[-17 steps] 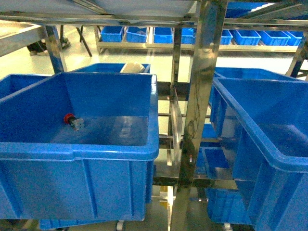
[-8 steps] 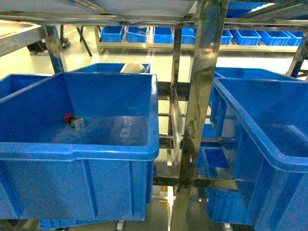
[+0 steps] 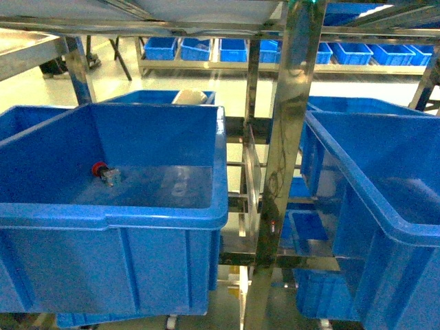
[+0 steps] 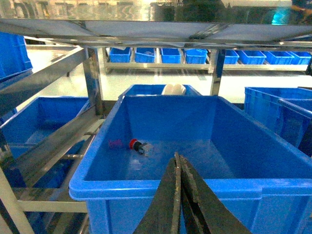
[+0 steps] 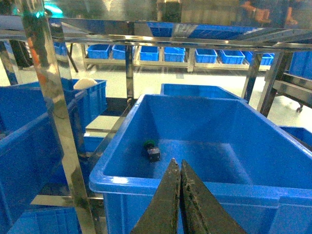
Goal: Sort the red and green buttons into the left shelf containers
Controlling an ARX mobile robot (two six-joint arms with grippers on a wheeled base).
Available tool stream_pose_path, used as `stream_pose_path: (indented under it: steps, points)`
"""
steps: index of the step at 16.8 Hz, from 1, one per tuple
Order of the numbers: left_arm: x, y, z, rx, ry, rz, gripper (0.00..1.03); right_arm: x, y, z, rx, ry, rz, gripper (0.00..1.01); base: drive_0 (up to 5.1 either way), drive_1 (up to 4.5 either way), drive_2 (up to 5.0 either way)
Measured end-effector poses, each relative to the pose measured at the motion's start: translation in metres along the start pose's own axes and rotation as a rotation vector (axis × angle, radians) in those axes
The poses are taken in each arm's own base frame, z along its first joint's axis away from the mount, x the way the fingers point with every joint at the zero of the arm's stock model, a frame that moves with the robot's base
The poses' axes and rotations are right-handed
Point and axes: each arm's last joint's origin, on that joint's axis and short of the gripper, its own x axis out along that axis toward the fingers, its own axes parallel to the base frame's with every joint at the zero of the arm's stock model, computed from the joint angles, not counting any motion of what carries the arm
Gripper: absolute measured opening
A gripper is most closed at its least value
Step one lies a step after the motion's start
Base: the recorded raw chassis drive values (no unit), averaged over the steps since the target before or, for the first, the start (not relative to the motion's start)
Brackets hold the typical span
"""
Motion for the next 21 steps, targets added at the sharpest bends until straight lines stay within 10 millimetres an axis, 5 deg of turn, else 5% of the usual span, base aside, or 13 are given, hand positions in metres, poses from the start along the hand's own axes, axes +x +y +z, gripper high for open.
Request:
stream_pose_path:
  steps: [11,15,18,19,21]
  points:
    - [-0.014,0.000,-0.004,0.005,0.019,0.000,0.05,-0.013,0.000,-0.003,0.000,0.008,-0.003,0.02,0.0,0.00,0.0]
    - [-0.014,0.000,-0.004,0.005,0.015,-0.001,0.53,-0.013,0.000,-0.003,0.000,0.008,-0.003,0.43,0.0,0.00,0.0]
    - [-0.014,0.000,-0.004,0.005,0.014,0.000,0.96,-0.013,0.000,-0.003,0.000,0.008,-0.003,0.87,0.0,0.00,0.0]
    - [-0.014,0.000,-0.004,0.006,0.014,0.000,0.98,-0.013,0.000,-0.003,0.000,0.008,-0.003,1.00,0.0,0.00,0.0]
    - [-0.014,0.000,-0.004,0.006,0.014,0.000,0.98,-0.013,0.000,-0.003,0.000,0.008,-0.003,0.98,0.0,0.00,0.0]
